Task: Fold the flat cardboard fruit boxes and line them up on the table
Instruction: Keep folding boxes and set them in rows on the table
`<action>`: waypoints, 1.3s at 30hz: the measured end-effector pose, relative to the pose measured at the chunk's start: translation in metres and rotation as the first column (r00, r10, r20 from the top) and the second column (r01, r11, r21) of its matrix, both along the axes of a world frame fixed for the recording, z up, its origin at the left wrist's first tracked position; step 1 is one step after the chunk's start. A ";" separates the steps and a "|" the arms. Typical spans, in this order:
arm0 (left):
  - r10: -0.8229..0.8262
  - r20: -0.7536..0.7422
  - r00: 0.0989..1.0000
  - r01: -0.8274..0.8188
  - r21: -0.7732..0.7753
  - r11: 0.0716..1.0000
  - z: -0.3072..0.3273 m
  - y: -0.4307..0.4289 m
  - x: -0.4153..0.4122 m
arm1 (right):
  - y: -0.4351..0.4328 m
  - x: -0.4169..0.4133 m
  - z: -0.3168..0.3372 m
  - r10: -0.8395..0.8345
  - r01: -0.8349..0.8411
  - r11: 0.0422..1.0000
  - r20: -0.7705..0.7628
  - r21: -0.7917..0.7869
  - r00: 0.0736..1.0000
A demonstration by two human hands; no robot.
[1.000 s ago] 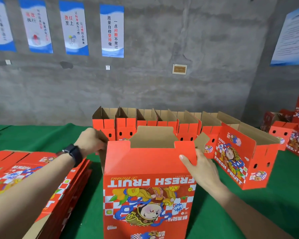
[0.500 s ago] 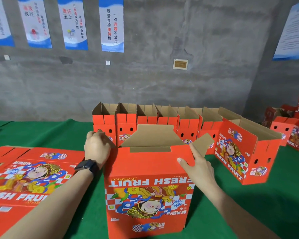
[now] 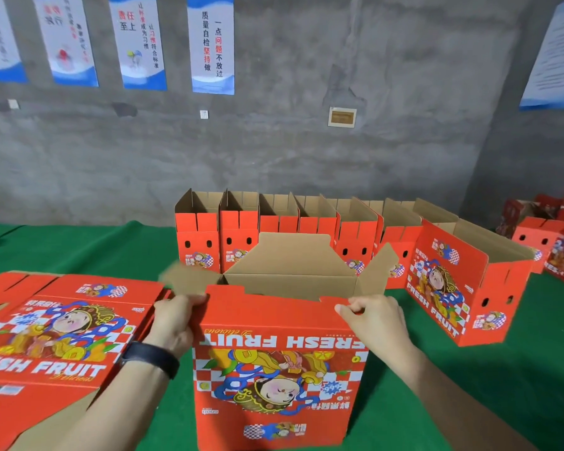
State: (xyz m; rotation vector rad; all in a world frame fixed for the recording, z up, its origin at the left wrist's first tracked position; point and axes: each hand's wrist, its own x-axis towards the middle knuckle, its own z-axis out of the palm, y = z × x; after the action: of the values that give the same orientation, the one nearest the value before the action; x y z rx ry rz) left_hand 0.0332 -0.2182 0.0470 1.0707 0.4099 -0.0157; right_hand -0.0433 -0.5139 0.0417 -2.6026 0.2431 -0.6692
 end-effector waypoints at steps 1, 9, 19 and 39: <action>0.021 0.024 0.999 -0.021 0.011 1.000 0.006 0.001 0.001 | 0.002 -0.001 0.000 0.008 -0.008 1.000 0.017 0.008 1.000; -0.192 0.417 0.889 -0.180 0.702 0.689 0.009 -0.003 -0.019 | 0.011 -0.008 -0.002 0.046 -0.041 0.994 0.050 -0.105 0.998; -0.474 0.380 0.794 -0.308 0.924 0.225 0.007 0.000 -0.016 | 0.008 -0.001 0.023 0.005 -0.055 0.816 -0.089 -0.575 0.996; -0.722 -0.085 0.687 -0.063 0.982 -0.175 0.032 -0.028 0.036 | 0.014 0.012 0.014 0.579 -0.506 0.763 0.077 -0.403 0.812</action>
State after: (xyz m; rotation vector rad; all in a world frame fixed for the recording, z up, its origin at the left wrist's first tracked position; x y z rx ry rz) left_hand 0.0688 -0.2459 0.0787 2.6851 -0.7284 0.0989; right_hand -0.0310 -0.5002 0.0560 -2.7063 -0.7568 -0.7967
